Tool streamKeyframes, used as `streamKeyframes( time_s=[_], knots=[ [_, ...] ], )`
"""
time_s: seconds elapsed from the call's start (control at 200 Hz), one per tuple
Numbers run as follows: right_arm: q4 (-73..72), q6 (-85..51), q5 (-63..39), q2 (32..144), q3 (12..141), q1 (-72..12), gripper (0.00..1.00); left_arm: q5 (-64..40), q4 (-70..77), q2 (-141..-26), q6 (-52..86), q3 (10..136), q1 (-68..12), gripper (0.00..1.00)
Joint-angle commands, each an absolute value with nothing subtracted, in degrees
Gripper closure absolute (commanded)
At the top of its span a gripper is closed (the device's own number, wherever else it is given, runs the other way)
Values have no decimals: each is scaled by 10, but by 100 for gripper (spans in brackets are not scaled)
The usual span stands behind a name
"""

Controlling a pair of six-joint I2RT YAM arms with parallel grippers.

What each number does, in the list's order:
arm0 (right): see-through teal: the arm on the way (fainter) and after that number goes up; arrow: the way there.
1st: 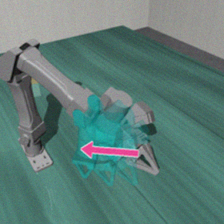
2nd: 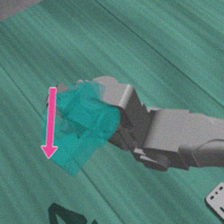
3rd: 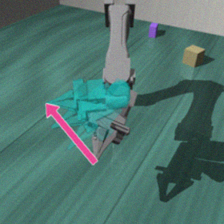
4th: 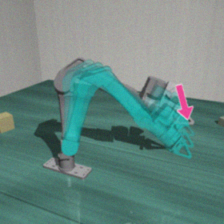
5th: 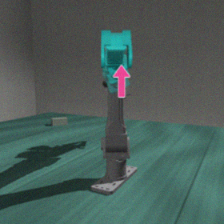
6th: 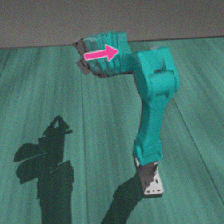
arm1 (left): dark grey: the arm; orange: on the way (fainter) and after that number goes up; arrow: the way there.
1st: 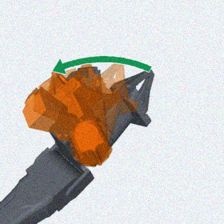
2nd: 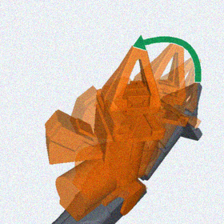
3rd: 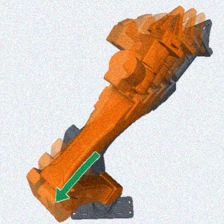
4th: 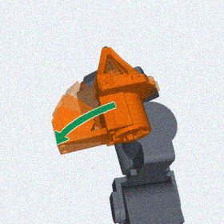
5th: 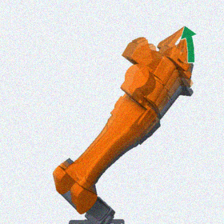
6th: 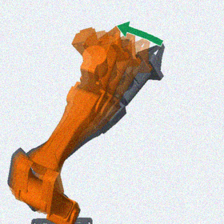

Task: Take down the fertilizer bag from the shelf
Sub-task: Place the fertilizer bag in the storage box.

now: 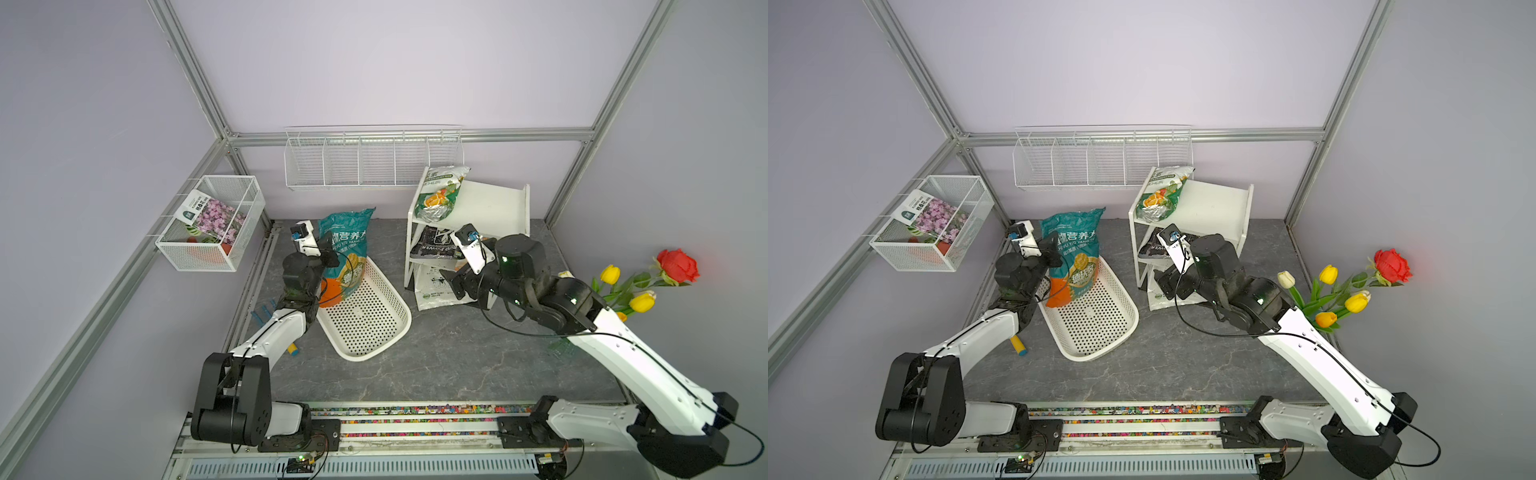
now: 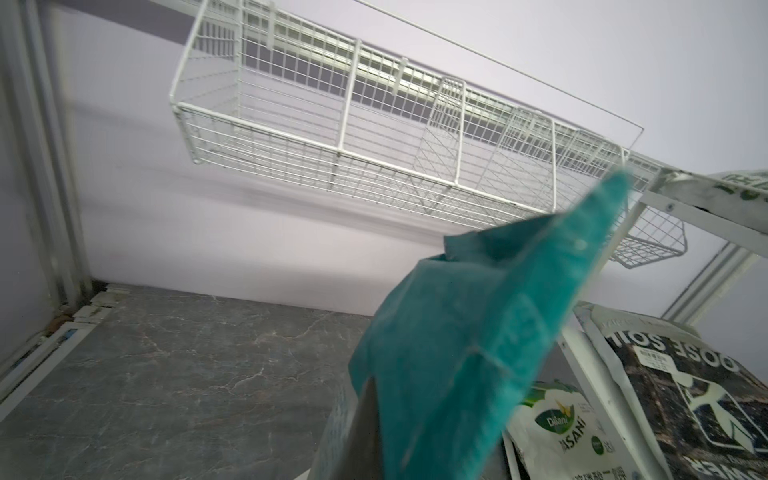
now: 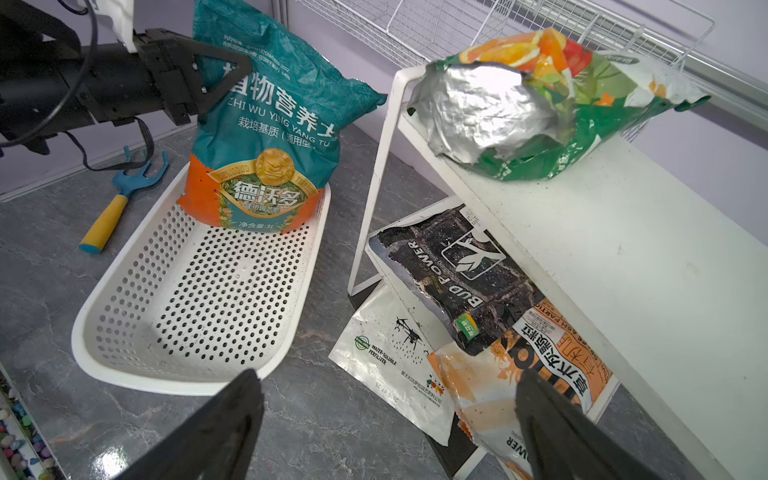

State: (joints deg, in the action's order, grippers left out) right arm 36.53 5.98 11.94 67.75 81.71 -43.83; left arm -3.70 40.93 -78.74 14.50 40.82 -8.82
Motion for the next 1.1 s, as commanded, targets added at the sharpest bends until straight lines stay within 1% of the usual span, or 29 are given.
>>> streamKeyframes(
  time_s=[0.0,0.175,0.325,0.35,0.37,0.395,0.425,0.44,0.45,0.505,0.6,0.615,0.63,0.645,0.66,0.8,0.9,1.01,1.095],
  knots=[
    [354,54,116,676,806,-437,3,-29,468,-792,146,398,-62,100],
    [348,50,112,684,806,-437,3,-64,447,-811,149,400,-3,100],
    [342,47,115,692,807,-437,3,-61,404,-818,141,407,7,100],
    [343,46,116,694,808,-437,3,-63,393,-818,141,410,7,94],
    [342,46,116,695,809,-437,3,-69,384,-820,141,412,8,86],
    [341,47,117,695,811,-437,3,-79,373,-821,142,417,8,72],
    [342,47,120,696,813,-437,3,-88,358,-822,142,421,8,49],
    [341,49,122,697,813,-437,3,-92,350,-823,144,424,8,41],
    [341,49,124,697,813,-437,3,-94,345,-824,145,426,8,38],
    [342,55,136,695,815,-437,2,-92,322,-827,155,435,8,29],
    [346,68,159,689,820,-434,2,-69,309,-824,160,439,8,19],
    [348,70,161,688,822,-433,2,-65,309,-821,161,440,8,14],
    [351,71,162,687,824,-430,2,-61,308,-819,160,440,8,12],
    [354,72,163,685,825,-429,2,-59,307,-816,159,441,8,4],
    [357,73,163,684,828,-425,2,-55,305,-814,158,442,8,1],
    [374,72,157,661,841,-390,2,-16,247,-778,150,473,8,0],
    [385,67,137,650,848,-367,2,7,171,-754,145,512,8,0],
    [404,65,127,652,850,-361,2,14,78,-730,148,559,8,0],
    [427,62,113,662,845,-361,2,5,35,-705,150,575,8,0]
  ],
)
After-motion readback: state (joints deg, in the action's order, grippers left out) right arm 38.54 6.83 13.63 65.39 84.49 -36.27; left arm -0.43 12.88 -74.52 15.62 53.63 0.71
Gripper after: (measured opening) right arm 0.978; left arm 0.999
